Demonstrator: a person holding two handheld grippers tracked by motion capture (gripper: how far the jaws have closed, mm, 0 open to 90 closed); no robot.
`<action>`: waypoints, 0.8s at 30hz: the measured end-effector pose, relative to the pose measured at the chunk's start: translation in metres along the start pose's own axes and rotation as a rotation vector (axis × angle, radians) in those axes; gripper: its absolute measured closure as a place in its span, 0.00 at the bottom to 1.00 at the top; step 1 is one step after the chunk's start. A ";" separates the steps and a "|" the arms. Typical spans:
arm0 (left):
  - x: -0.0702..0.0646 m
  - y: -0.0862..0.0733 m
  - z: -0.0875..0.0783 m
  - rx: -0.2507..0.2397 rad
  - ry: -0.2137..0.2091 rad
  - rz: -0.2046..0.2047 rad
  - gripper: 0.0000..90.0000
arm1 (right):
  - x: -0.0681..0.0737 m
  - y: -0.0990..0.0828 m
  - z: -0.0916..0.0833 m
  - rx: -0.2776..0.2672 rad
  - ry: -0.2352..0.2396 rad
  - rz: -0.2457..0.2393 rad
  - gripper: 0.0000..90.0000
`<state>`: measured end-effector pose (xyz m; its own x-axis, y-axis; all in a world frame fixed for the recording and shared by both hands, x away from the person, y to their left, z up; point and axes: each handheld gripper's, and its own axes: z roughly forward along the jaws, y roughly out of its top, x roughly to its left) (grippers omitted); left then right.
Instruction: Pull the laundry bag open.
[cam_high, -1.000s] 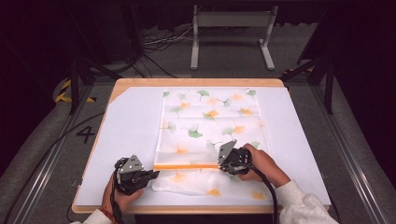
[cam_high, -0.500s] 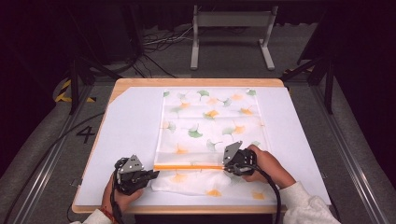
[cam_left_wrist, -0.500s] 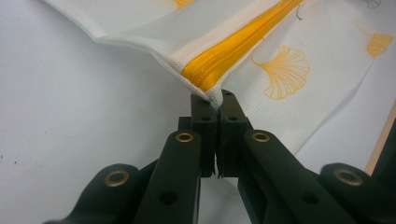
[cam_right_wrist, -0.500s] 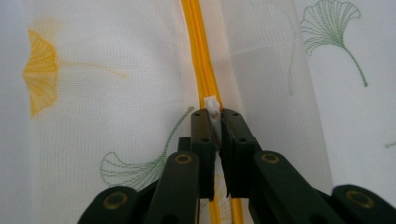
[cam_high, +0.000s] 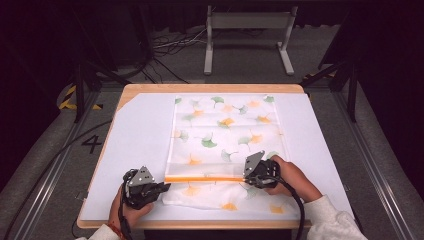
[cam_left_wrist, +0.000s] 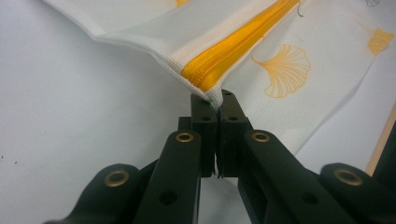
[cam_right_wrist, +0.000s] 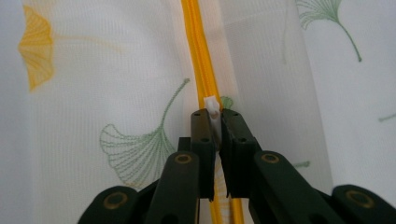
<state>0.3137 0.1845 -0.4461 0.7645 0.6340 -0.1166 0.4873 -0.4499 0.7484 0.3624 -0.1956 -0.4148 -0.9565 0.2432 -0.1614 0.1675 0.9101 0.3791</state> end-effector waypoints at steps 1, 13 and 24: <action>0.000 0.000 0.000 0.001 -0.003 0.000 0.97 | 0.000 -0.002 -0.001 -0.001 -0.003 0.003 0.94; 0.000 0.000 0.001 0.004 -0.004 -0.003 0.97 | -0.002 -0.018 -0.008 0.003 -0.002 0.029 0.94; 0.000 0.000 0.000 0.003 -0.002 0.001 0.97 | -0.002 -0.024 -0.011 0.010 -0.006 0.030 0.94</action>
<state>0.3137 0.1845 -0.4457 0.7658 0.6323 -0.1172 0.4878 -0.4524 0.7466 0.3578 -0.2213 -0.4139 -0.9495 0.2724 -0.1555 0.1984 0.9057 0.3747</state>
